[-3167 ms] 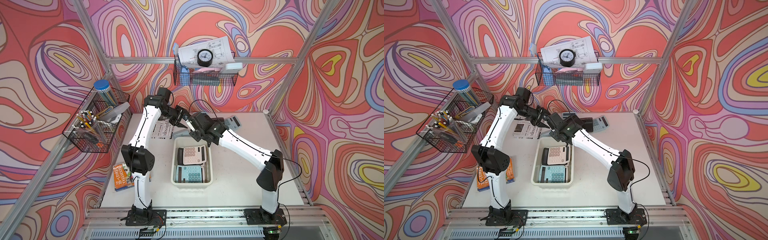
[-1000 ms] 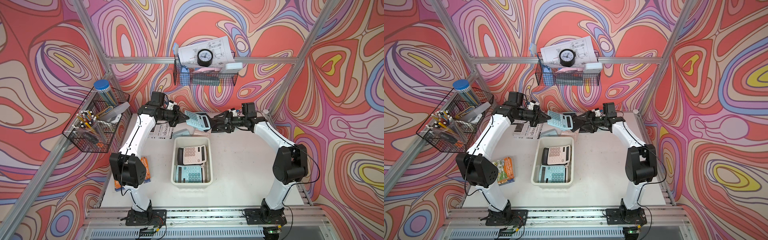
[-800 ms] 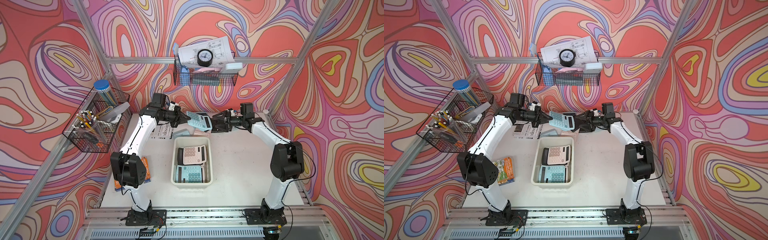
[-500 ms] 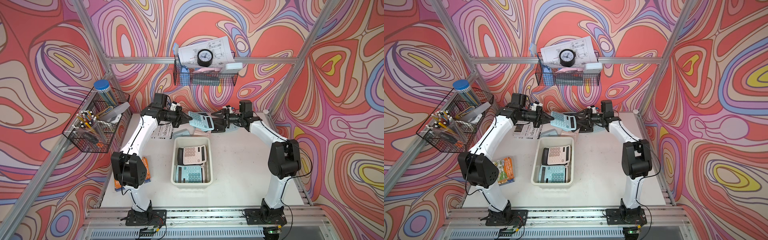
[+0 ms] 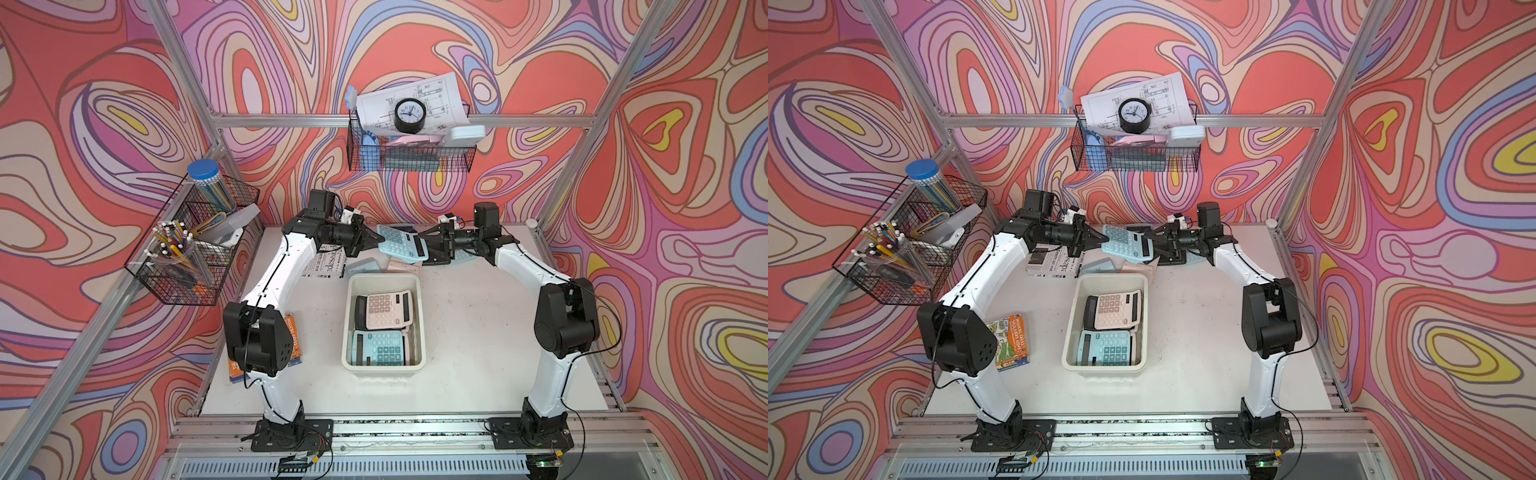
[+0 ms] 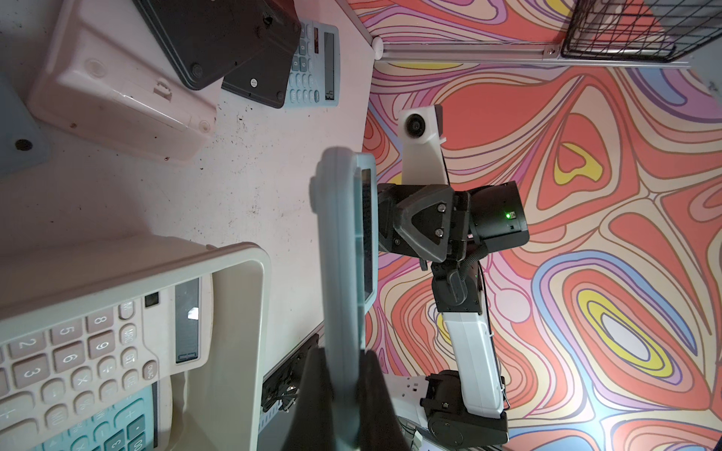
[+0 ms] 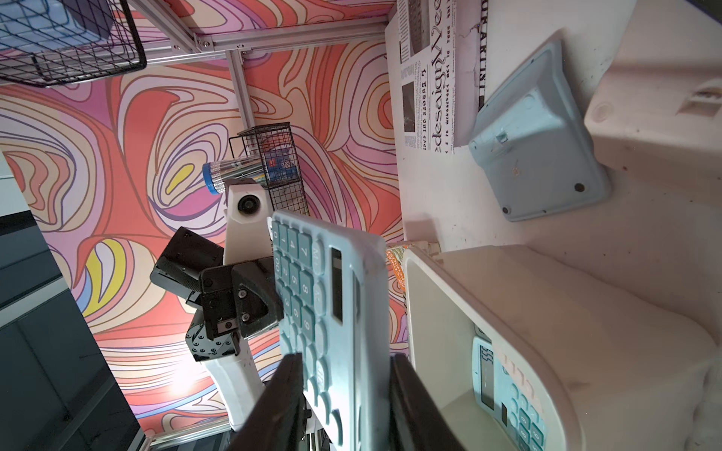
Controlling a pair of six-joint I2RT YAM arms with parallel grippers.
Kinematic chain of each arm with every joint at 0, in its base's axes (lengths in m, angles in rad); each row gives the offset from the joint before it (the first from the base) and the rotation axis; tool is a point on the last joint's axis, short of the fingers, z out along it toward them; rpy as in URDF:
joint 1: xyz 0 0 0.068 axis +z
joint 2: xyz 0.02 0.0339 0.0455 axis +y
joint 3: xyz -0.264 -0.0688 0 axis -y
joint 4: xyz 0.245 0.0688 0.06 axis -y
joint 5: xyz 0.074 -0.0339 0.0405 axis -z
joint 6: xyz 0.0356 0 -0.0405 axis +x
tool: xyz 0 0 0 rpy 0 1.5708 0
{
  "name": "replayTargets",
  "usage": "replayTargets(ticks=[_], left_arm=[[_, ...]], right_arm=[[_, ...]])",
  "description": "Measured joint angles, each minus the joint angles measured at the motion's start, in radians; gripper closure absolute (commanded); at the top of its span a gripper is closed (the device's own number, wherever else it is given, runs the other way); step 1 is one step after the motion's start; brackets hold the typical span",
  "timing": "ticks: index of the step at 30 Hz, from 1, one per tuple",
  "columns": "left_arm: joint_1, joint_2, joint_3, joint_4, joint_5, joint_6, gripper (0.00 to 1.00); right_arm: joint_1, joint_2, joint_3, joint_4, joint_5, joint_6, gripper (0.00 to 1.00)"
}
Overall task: Put the calculator in the storage box
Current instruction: Pick up the calculator at the center of the board, then place the calculator in the storage box.
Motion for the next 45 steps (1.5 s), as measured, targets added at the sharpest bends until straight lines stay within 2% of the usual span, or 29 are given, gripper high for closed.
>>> replayTargets(ticks=[6, 13, 14, 17, 20, 25, 33, 38, 45], left_arm=[[0.0, 0.0, -0.003, 0.013, -0.001, -0.003, 1.0], [0.002, -0.002, -0.015, 0.011, -0.004, -0.003, 1.0], [0.001, -0.002, -0.017, 0.011, -0.004, -0.002, 0.92], [0.001, -0.005, -0.018, -0.001, -0.011, 0.008, 0.56], [0.005, -0.013, -0.018, -0.028, -0.037, 0.027, 0.29], [0.026, -0.047, -0.018, -0.112, -0.117, 0.07, 0.03], [0.091, -0.155, -0.068, -0.196, -0.278, 0.088, 0.02], [0.122, -0.225, -0.144, -0.204, -0.354, 0.072, 0.01], [0.137, -0.23, -0.155, -0.27, -0.414, 0.069, 0.01]], right_arm=[[0.019, 0.0, 0.0, -0.043, -0.016, -0.04, 0.68], [0.03, -0.007, -0.012, -0.083, -0.023, -0.08, 0.97], [0.03, -0.013, -0.014, -0.09, -0.021, -0.09, 0.99], [0.03, -0.027, -0.018, -0.121, -0.013, -0.111, 1.0], [0.03, -0.043, -0.022, -0.161, 0.001, -0.14, 1.0], [0.03, -0.085, -0.023, -0.29, 0.047, -0.236, 1.0], [0.083, -0.131, 0.024, -0.609, 0.185, -0.453, 1.0], [0.203, -0.164, 0.042, -0.756, 0.33, -0.529, 1.0], [0.417, -0.24, 0.043, -0.875, 0.579, -0.515, 1.0]])
